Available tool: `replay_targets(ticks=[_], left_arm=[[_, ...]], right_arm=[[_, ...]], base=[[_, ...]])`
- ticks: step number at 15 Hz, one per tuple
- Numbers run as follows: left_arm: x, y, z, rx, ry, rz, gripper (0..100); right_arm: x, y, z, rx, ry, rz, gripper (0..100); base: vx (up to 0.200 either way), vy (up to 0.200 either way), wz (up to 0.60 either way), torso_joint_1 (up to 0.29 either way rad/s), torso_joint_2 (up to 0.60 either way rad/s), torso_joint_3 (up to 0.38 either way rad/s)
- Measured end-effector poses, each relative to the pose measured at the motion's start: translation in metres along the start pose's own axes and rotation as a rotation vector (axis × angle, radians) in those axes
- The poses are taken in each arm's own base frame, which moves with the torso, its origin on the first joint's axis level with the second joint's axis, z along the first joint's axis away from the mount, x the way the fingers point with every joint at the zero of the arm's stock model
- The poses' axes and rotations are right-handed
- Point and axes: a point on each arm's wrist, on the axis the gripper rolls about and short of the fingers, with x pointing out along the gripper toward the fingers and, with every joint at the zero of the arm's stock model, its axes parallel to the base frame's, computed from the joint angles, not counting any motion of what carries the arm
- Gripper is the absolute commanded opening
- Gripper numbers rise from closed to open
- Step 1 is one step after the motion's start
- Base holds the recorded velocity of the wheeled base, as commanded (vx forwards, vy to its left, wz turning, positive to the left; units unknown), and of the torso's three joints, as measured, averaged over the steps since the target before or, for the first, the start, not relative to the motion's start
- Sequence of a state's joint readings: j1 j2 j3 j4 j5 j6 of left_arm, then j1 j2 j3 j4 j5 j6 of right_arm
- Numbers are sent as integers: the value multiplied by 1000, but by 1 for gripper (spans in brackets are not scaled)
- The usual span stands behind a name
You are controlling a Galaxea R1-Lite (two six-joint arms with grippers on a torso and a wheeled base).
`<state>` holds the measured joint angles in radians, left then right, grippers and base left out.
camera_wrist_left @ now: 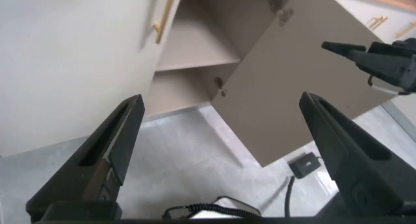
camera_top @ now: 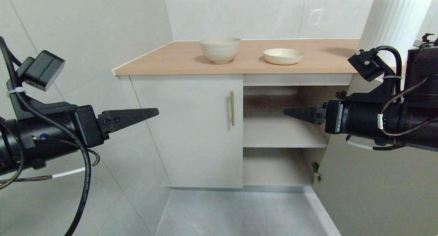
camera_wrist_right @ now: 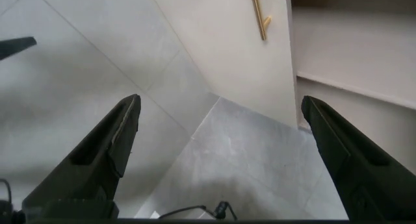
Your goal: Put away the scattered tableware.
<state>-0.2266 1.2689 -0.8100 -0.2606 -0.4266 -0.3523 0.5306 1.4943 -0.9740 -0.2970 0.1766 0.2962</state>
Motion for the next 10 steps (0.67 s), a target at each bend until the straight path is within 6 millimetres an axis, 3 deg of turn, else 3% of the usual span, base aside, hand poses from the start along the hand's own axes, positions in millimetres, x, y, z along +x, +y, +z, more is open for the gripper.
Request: replay_targets(ticks=[10], left_arm=[[0, 2, 2, -5, -6, 9, 100]], right_arm=[[-9, 3, 4, 12, 0, -1, 100]], base=[[200, 0, 0, 3, 3, 2]])
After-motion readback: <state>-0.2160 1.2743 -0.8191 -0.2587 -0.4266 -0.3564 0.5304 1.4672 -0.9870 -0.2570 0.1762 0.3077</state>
